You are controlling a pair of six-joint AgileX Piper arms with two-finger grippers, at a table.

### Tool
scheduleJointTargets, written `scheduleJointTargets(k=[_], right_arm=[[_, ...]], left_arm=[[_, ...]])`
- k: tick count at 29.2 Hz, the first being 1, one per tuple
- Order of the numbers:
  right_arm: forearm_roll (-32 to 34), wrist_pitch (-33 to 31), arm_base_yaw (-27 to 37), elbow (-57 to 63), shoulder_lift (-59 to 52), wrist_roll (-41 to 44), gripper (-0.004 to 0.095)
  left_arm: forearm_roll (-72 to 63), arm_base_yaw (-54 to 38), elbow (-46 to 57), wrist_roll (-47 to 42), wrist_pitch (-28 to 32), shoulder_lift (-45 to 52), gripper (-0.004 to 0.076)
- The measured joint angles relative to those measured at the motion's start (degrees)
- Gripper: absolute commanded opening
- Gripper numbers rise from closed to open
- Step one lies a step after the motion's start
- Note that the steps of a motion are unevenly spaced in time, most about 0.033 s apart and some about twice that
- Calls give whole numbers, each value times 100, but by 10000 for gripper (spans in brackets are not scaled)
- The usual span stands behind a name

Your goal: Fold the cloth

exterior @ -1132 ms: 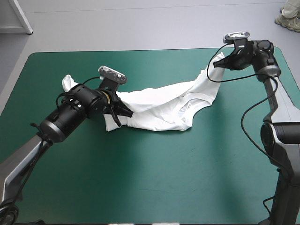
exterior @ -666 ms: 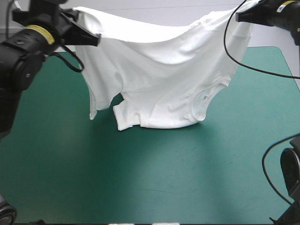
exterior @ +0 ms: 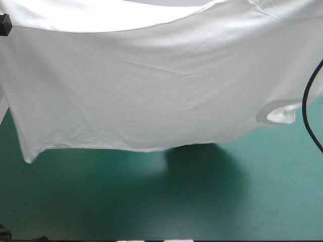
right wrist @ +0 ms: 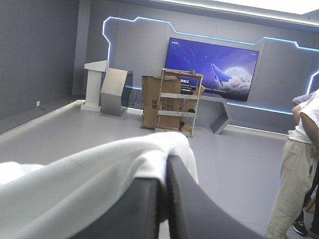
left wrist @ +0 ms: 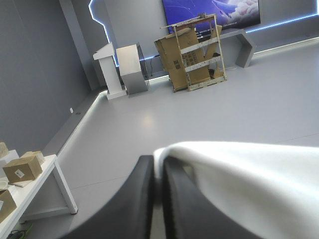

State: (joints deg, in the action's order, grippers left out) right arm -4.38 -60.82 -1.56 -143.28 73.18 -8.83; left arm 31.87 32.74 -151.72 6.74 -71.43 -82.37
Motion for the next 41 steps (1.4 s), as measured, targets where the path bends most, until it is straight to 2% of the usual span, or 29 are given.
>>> scheduleJointTargets(k=[6,11,16,22,29,32,35,37,38,39,41], right_arm=[[-122,5,0,0,248,-19,-17],[-538,265,0,0,1141,-19,-17],[-864,305,0,26,2281,-78,-17],[-1101,527,0,67,3589,-305,-17],[-1346,1373,0,73,4958,-465,-2],[-1565,1453,0,84,5404,-621,119],[-1667,1596,0,98,5677,-751,406],[-1685,1746,0,97,5782,-778,638],[-1699,1846,0,97,5824,-793,718],[-1703,1949,0,97,5845,-797,768],[-1716,2066,0,97,5878,-799,781]], left_arm=[[316,0,299,-13,0,-64,19],[902,-63,830,-207,3,-609,19],[-103,-701,1172,-371,102,-1347,19],[-1770,-1946,1426,-328,783,-2512,19],[-1956,-2378,1446,-293,1640,-3716,19],[-1956,-2425,1457,-293,2038,-4166,20],[-1956,-2433,1469,-293,2513,-4519,68],[-1964,-2438,1475,-359,2848,-4710,169],[-1964,-2440,1475,-424,3018,-4798,223],[-1964,-2440,1479,-472,3168,-4851,298],[-1958,-2444,1492,-530,3426,-4956,469]])
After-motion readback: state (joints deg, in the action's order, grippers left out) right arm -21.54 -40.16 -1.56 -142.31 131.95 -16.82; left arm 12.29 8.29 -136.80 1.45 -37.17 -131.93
